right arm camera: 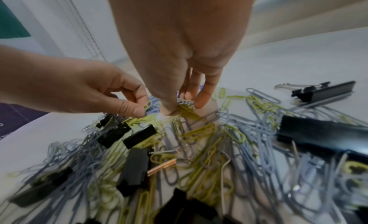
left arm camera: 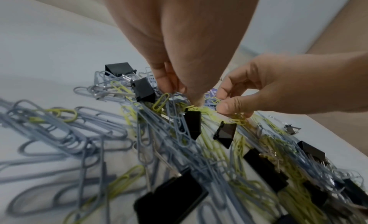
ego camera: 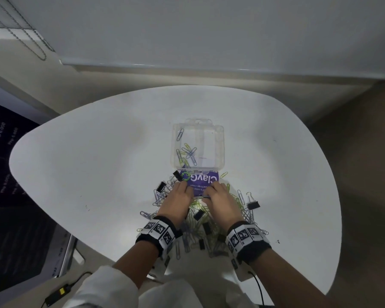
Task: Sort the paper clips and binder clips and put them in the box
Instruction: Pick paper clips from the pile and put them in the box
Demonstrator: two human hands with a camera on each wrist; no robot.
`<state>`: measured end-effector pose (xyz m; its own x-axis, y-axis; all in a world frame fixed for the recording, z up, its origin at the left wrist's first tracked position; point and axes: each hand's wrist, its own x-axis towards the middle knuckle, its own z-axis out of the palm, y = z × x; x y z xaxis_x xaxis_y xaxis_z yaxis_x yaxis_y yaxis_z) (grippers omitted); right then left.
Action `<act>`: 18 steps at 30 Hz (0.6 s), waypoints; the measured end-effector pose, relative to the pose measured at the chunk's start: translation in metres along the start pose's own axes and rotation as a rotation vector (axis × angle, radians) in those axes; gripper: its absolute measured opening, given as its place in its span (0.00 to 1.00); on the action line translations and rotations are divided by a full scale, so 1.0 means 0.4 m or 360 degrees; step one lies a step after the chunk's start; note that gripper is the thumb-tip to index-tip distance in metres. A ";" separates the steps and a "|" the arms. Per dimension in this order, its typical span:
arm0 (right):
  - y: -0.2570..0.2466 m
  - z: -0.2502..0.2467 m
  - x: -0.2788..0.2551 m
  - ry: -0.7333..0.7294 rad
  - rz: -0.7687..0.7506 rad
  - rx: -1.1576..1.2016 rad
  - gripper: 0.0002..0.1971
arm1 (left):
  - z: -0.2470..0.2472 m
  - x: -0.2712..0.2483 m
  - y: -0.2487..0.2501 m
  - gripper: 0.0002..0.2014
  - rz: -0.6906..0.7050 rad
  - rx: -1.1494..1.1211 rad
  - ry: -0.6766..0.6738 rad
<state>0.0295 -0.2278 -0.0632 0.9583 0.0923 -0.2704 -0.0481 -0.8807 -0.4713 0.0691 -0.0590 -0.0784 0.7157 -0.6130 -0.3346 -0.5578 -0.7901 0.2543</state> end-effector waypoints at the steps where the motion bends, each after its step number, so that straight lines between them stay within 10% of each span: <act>1: 0.000 -0.005 -0.002 -0.0021 0.0010 0.0003 0.06 | -0.005 -0.003 0.001 0.14 -0.0017 -0.0071 0.0013; 12: 0.036 -0.018 -0.012 0.0055 0.0429 0.0948 0.12 | -0.067 -0.039 -0.031 0.08 -0.0512 -0.1511 0.0252; 18: 0.013 -0.056 -0.002 -0.0123 0.0987 0.1984 0.10 | -0.090 -0.028 -0.027 0.10 -0.0816 -0.2238 -0.0058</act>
<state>0.0350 -0.2431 -0.0466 0.6726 -0.0948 -0.7339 -0.7097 0.1984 -0.6761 0.0821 -0.0438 -0.0449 0.6810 -0.2915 -0.6718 0.6085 -0.2852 0.7406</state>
